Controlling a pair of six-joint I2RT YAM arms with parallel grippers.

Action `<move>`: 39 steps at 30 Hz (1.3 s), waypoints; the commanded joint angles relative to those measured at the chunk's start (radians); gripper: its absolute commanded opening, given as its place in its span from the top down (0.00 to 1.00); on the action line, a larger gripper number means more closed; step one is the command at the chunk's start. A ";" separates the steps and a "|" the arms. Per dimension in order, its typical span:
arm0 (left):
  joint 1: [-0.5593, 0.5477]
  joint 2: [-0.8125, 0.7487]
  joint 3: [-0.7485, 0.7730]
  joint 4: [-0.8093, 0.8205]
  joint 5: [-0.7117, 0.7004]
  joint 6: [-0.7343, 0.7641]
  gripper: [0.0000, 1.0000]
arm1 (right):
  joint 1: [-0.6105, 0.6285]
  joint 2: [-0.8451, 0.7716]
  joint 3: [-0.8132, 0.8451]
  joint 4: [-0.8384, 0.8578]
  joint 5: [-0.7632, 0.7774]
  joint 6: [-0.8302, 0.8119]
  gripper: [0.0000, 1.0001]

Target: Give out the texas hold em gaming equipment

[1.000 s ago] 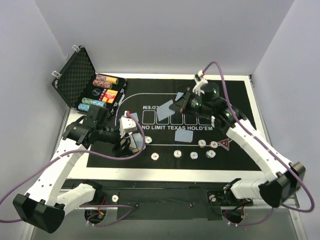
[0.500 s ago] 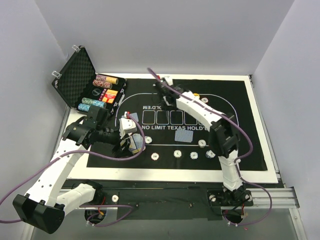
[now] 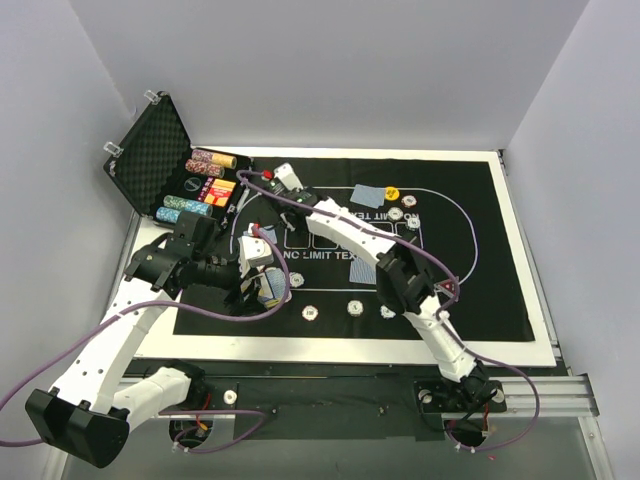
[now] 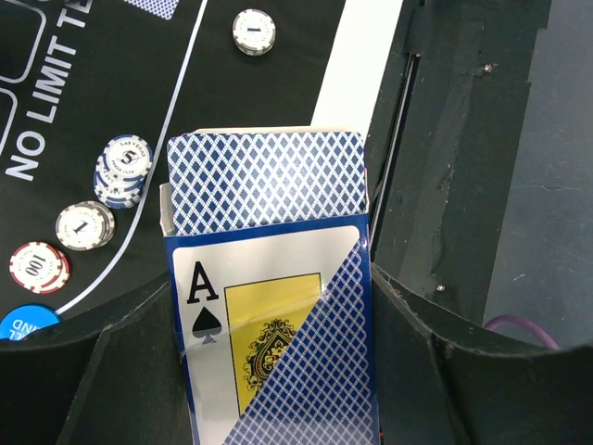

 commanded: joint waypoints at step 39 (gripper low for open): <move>0.003 -0.017 0.033 -0.033 0.046 0.036 1.00 | -0.234 -0.370 -0.678 0.459 -0.606 0.410 0.53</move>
